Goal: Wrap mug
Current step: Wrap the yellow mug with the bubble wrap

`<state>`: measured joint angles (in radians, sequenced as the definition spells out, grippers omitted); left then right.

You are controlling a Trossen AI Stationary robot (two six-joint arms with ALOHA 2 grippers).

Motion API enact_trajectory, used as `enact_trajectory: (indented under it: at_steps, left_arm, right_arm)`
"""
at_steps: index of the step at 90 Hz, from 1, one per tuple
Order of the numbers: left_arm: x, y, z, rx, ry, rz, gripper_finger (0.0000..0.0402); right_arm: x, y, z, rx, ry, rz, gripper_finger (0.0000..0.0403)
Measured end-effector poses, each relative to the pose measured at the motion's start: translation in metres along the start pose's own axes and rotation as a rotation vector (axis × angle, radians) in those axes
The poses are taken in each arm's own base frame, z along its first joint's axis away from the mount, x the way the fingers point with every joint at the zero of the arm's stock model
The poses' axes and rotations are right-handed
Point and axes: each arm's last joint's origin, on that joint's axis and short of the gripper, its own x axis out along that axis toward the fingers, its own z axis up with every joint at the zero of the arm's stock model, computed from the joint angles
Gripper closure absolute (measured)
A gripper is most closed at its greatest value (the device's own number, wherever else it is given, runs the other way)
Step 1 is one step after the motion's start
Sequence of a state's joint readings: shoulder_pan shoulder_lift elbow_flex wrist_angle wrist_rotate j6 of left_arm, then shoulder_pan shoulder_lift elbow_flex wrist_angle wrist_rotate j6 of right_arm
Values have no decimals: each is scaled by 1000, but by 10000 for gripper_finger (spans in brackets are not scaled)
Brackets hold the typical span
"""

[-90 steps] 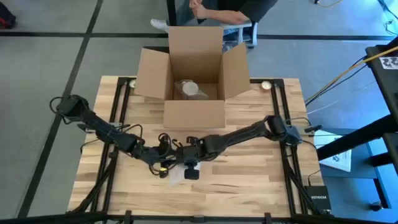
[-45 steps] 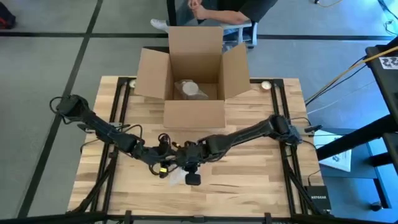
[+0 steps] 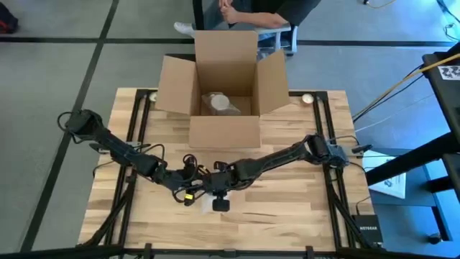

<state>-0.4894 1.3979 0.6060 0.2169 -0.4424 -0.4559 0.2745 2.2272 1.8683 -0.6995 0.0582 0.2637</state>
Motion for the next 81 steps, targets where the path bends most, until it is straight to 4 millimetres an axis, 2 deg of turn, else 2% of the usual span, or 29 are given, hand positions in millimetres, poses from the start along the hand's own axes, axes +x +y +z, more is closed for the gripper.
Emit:
enact_trajectory:
  at_steps: [33,52,70,81]
  left_arm:
    - [0,0,0,3,0,-2,279]
    - [0,0,0,4,0,-2,279]
    - [0,-1,0,3,-1,-4,279]
    - [0,-1,0,7,-1,-5,279]
  right_arm:
    - [0,-2,1,72,17,62,402]
    - [1,-2,2,59,-12,34,402]
    - [23,-2,-3,54,16,24,402]
    - [25,-3,-3,53,18,14,402]
